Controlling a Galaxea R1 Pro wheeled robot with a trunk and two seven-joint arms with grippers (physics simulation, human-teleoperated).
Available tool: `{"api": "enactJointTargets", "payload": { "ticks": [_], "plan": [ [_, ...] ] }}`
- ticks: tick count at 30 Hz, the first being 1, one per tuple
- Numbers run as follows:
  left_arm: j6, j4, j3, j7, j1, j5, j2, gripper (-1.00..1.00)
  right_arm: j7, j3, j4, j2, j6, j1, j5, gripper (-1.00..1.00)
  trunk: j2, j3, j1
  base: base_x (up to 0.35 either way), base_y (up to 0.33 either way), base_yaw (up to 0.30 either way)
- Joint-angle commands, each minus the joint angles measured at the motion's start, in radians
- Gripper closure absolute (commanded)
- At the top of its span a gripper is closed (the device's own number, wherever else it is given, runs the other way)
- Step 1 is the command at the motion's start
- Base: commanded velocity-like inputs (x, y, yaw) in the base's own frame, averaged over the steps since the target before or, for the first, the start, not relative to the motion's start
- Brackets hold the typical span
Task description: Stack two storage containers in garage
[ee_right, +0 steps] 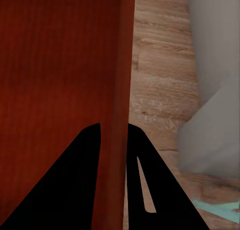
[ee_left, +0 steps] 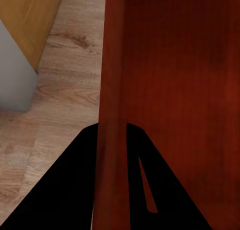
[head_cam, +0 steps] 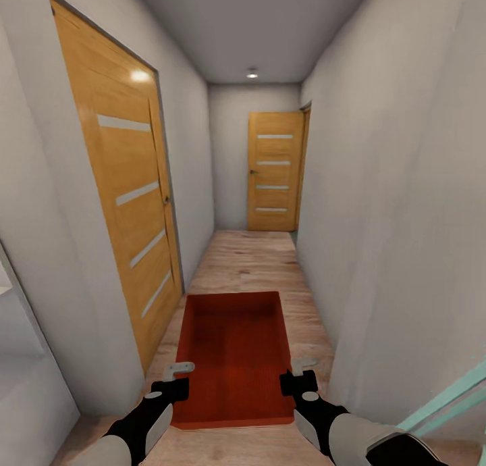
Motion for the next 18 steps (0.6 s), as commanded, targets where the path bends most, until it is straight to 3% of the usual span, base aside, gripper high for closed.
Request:
{"api": "enactJointTargets", "payload": {
  "ticks": [1,10,18],
  "plan": [
    [-0.026,-0.006,0.053,0.013,-0.001,0.003,0.002,1.0,0.005,-0.043,0.002,0.001,0.0,0.0,0.0,1.0,-0.002,-0.002,0.001,0.326,0.152,0.0],
    [-0.027,-0.006,0.053,0.013,-0.001,0.002,0.002,1.0,0.005,-0.043,0.002,0.001,0.0,0.0,0.0,1.0,-0.002,-0.002,0.001,0.326,0.142,0.0],
    [-0.027,-0.005,0.053,0.013,-0.001,0.001,0.004,1.0,0.005,-0.043,0.002,0.001,0.0,0.0,0.0,1.0,-0.002,-0.002,0.001,0.326,0.021,0.0]
  ]
}}
